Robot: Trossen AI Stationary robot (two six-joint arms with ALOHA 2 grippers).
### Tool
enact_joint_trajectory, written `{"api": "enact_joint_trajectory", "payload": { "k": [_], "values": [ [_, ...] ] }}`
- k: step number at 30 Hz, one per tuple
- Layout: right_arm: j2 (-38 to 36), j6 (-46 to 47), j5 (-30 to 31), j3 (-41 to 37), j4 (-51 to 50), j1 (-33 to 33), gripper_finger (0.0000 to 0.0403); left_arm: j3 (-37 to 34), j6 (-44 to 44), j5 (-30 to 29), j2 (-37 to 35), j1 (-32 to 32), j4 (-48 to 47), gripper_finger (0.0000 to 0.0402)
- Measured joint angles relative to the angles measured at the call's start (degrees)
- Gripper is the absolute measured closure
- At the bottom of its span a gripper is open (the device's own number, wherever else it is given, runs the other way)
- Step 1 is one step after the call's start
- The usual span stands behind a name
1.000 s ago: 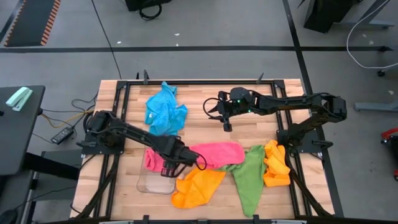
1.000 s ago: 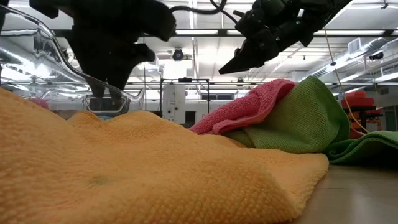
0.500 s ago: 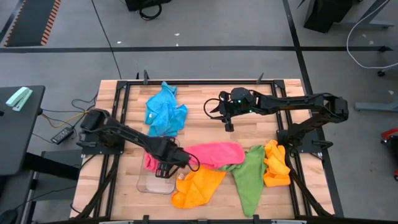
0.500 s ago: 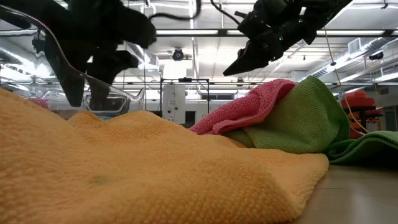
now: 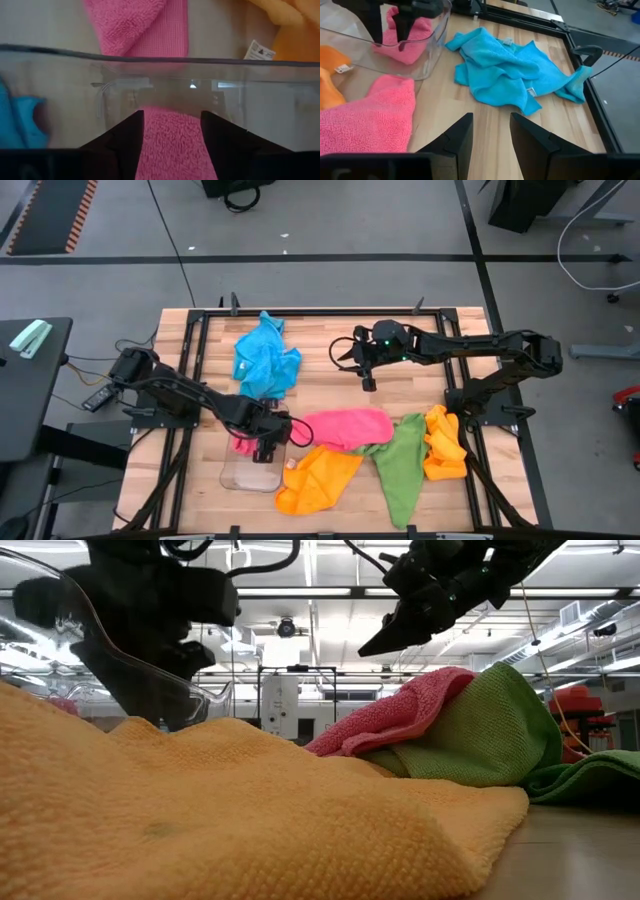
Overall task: Fold microfiber towels
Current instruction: Put the top pink microfiber cloth into the transparent bin
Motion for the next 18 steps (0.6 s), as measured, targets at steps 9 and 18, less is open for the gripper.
{"api": "enact_joint_trajectory", "payload": {
  "k": [9,18],
  "values": [
    [0.00,-0.15,0.00,-0.02,0.04,0.00,0.0265,-3.50,1.70,2.07,-0.16,2.50,1.30,0.0180],
    [0.02,-0.04,0.00,-0.02,-0.04,0.00,0.0265,-4.97,3.54,5.38,0.32,2.11,2.54,0.0209]
  ]
}}
